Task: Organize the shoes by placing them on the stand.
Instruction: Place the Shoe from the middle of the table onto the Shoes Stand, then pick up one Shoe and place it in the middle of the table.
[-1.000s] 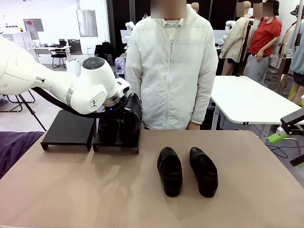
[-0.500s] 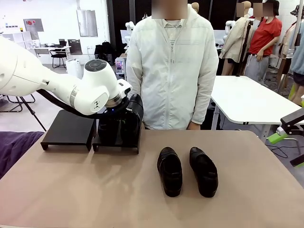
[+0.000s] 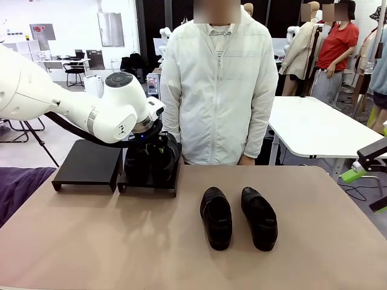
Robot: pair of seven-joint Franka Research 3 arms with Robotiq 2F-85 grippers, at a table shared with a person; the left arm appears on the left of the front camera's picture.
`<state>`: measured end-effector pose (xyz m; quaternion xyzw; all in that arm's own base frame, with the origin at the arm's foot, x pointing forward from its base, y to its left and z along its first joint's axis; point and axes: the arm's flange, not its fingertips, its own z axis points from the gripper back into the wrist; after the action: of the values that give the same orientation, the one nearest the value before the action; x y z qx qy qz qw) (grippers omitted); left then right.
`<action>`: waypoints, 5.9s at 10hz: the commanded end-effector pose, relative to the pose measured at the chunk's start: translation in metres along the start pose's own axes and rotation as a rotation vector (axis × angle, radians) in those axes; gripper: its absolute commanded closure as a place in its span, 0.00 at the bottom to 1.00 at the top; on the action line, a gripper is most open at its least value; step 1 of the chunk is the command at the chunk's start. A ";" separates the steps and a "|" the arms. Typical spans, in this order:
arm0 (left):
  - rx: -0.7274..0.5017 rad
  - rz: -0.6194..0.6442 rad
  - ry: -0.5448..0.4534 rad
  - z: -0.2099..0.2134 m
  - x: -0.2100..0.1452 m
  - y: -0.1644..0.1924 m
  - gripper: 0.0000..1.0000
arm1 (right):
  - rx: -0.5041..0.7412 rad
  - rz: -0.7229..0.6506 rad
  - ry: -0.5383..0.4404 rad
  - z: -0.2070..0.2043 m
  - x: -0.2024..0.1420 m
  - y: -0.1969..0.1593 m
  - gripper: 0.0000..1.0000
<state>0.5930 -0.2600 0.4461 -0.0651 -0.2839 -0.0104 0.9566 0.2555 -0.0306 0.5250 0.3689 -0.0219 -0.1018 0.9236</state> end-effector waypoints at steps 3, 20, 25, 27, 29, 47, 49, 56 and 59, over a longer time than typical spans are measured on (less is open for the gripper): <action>0.002 0.018 -0.025 0.024 -0.004 -0.003 0.00 | 0.017 -0.011 -0.001 0.002 0.001 0.003 0.00; -0.764 0.041 0.224 0.244 -0.204 0.232 0.00 | 0.017 -0.011 -0.001 0.002 0.001 0.003 0.00; -0.764 0.041 0.224 0.244 -0.204 0.232 0.00 | 0.017 -0.011 -0.001 0.002 0.001 0.003 0.00; -0.764 0.041 0.224 0.244 -0.204 0.232 0.00 | 0.017 -0.011 -0.001 0.002 0.001 0.003 0.00; -0.764 0.041 0.224 0.244 -0.204 0.232 0.00 | 0.017 -0.011 -0.001 0.002 0.001 0.003 0.00; -0.764 0.041 0.224 0.244 -0.204 0.232 0.00 | -0.609 0.224 0.035 -0.312 0.093 0.127 0.00; -0.764 0.041 0.224 0.244 -0.204 0.232 0.00 | -0.634 0.230 0.008 -0.322 0.110 0.126 0.00; -0.764 0.041 0.224 0.244 -0.204 0.232 0.00 | -0.653 0.204 0.003 -0.350 0.130 0.119 0.00; -0.764 0.041 0.224 0.244 -0.204 0.232 0.00 | -0.630 0.185 0.031 -0.353 0.133 0.116 0.57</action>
<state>0.3025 -0.0044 0.5110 -0.4155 -0.1478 -0.0938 0.8926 0.4398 0.2561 0.3404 0.0648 -0.0057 0.0009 0.9979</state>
